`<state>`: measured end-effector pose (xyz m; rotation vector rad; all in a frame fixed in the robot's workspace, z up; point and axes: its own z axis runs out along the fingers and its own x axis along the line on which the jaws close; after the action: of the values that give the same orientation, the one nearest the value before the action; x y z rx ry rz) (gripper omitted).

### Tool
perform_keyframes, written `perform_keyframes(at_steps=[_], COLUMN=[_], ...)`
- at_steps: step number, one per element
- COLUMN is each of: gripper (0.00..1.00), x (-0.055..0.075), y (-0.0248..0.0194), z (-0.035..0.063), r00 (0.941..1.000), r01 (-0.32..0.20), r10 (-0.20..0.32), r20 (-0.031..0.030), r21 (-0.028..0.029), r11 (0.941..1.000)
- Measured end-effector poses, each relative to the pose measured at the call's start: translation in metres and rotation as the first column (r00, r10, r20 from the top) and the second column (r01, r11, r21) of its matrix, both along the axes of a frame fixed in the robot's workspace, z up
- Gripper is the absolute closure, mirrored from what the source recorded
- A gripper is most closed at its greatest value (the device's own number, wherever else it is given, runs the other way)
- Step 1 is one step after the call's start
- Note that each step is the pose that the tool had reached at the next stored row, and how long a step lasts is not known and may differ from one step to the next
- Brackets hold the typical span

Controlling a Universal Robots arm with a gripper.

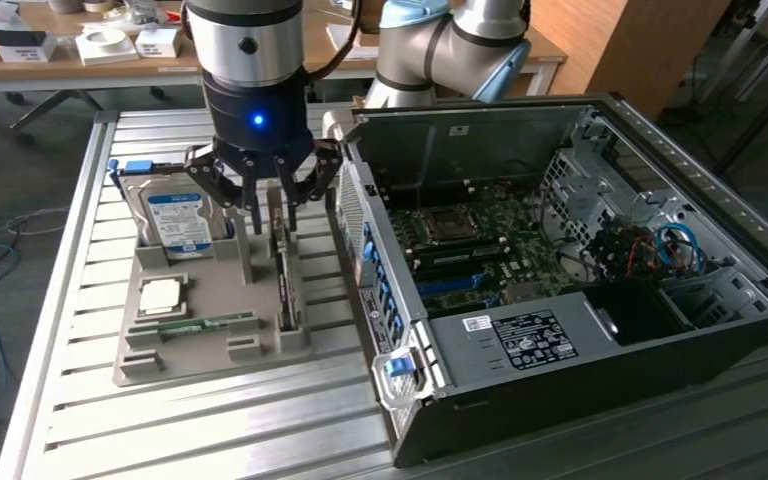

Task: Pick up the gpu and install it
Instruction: 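Pick up the gpu and move the gpu toward the slot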

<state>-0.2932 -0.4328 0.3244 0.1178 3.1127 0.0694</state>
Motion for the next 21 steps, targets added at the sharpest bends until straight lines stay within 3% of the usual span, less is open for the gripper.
perform_keyframes(at_steps=[13,21], gripper=[0.58,0.58], x=[0.000,0.002], y=[0.0000,0.0000], z=[-0.0185,-0.0201], r00=[1.0000,1.0000], r01=[0.000,0.000], r10=[0.000,0.000], r20=[0.0002,0.0002], r21=[0.0002,0.0002], r11=[1.0000,1.0000])
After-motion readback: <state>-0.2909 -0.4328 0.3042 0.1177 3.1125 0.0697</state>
